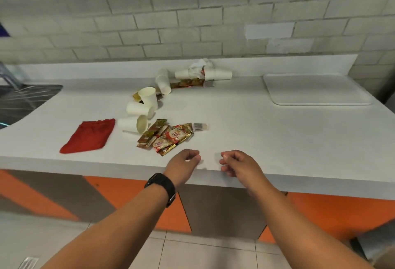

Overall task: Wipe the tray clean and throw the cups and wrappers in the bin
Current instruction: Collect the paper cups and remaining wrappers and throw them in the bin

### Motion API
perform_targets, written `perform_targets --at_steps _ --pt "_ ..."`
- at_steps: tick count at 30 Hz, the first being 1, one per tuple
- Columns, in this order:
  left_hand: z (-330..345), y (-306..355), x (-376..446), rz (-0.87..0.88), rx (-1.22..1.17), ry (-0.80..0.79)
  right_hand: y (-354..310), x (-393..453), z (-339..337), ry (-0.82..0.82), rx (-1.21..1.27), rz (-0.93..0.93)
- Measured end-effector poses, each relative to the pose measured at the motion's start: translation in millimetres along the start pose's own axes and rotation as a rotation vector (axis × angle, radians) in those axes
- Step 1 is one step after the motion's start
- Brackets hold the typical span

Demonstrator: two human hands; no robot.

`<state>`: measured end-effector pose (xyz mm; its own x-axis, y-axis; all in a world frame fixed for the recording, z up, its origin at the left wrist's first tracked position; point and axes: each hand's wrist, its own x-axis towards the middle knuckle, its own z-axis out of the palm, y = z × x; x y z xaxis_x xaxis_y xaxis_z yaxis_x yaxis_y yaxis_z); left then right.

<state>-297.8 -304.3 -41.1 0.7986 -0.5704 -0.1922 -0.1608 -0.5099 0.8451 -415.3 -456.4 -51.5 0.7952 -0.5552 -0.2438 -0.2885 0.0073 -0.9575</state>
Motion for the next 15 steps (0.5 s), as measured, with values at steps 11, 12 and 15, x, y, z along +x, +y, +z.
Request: perform_targets --at_steps 11,12,15 --pt "-49 -26 70 0.032 0.470 0.218 -15 47 23 -0.064 -0.130 -0.027" --pt "-50 -30 76 0.033 0.523 0.201 -16 53 23 -0.066 -0.157 -0.047" --pt "-49 -36 90 0.024 0.692 0.136 -23 72 25 -0.081 -0.234 -0.094"
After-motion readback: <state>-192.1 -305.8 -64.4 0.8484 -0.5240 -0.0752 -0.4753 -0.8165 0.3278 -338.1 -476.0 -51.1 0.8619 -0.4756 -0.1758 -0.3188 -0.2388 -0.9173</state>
